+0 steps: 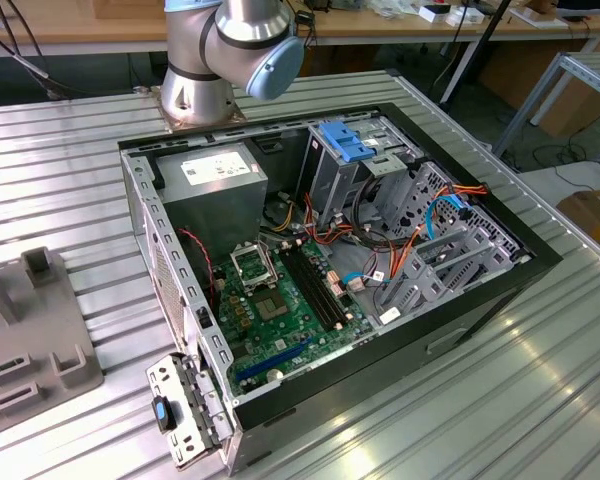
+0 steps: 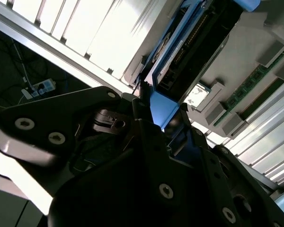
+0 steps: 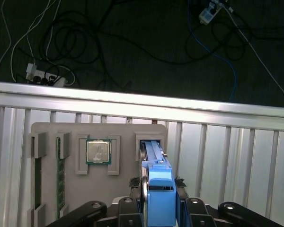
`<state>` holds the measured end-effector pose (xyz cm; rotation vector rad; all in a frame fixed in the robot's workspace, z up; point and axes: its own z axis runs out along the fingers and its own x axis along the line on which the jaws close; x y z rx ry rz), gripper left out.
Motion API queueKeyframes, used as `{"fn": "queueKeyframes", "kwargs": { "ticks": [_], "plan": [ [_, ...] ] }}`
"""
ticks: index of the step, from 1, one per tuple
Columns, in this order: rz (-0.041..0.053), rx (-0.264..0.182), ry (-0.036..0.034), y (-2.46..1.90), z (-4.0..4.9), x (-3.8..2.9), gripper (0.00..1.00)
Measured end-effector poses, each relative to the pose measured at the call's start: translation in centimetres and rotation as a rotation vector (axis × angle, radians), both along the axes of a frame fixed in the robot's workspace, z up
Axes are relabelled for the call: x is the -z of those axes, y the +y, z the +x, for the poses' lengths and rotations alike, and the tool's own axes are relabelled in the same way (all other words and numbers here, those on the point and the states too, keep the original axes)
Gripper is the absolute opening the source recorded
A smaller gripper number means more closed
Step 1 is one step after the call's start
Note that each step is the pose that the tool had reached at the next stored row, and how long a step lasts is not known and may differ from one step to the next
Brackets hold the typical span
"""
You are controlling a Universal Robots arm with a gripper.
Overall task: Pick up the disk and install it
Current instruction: 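Pick up the disk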
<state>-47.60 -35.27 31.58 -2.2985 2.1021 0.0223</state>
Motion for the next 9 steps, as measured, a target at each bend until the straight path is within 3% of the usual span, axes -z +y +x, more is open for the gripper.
{"fn": "queueKeyframes", "kwargs": {
  "ticks": [9],
  "plan": [
    [-0.0001, 0.0, 0.0002, 0.0, 0.0, 0.07, 0.37]
  ]
}}
